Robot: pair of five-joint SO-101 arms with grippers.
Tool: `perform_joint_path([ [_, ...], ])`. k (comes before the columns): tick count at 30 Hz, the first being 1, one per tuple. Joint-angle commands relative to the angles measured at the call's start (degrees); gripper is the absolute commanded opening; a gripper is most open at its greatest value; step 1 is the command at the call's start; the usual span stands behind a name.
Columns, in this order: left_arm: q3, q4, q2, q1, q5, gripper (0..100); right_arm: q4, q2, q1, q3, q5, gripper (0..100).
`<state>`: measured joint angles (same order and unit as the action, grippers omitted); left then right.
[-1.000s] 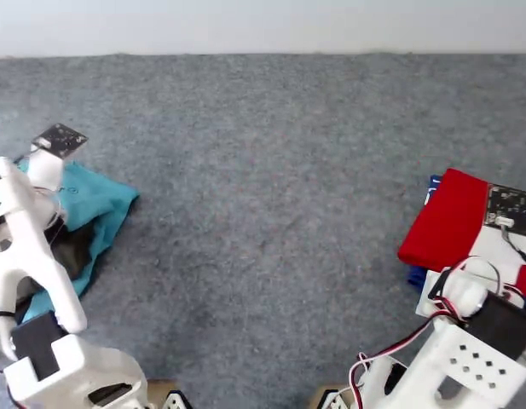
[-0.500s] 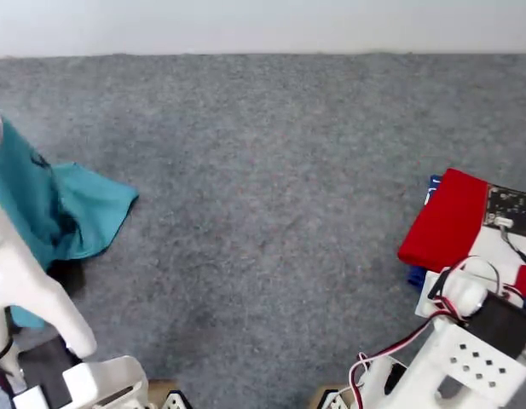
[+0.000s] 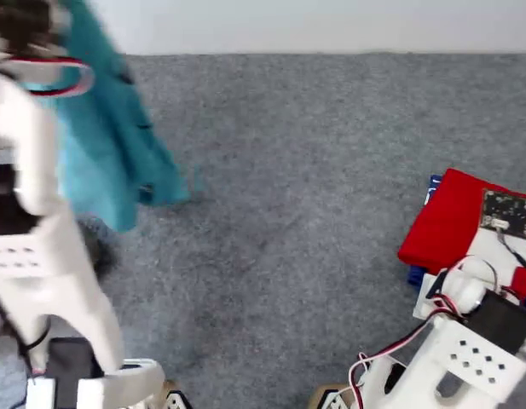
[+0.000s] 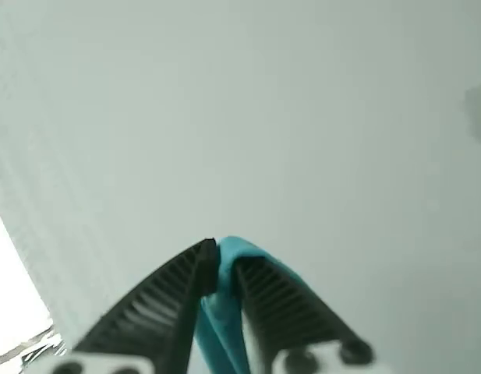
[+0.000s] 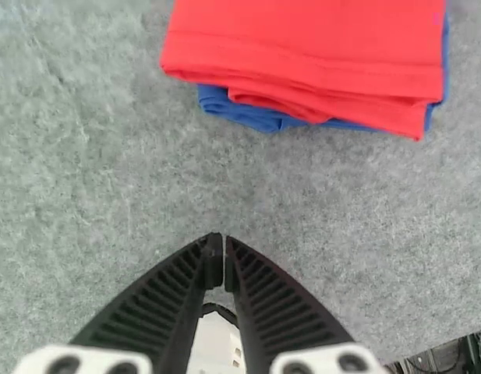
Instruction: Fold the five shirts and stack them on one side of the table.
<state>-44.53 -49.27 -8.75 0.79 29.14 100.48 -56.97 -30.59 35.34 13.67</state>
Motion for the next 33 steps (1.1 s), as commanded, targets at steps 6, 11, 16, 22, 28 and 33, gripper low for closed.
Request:
perform_joint_path([
  [6, 2.8, -1.1, -1.6, -15.4, 10.7, 1, 0.5, -0.2, -0.6, 0.7, -0.3, 1.0],
  [11, 12.5, -10.7, -1.6, -8.9, 10.8, 1, -3.3, -0.2, 2.4, 2.7, -0.3, 1.0],
  [16, 26.0, -20.9, -1.6, 3.4, 11.0, 1, -8.5, -0.1, 10.0, 3.9, -0.3, 1.0],
  [22, 43.2, -27.7, -1.7, 18.5, 13.5, 2, -14.3, 6.6, 21.5, 3.8, -0.4, 1.0],
  [28, 51.9, -34.2, -2.2, 29.5, 22.2, 2, -15.4, 24.5, 34.0, -5.4, -0.7, 1.0],
  [33, 53.1, -41.4, -2.2, 35.3, 27.5, 2, -15.0, 38.0, 46.5, -17.3, -1.5, 1.0],
])
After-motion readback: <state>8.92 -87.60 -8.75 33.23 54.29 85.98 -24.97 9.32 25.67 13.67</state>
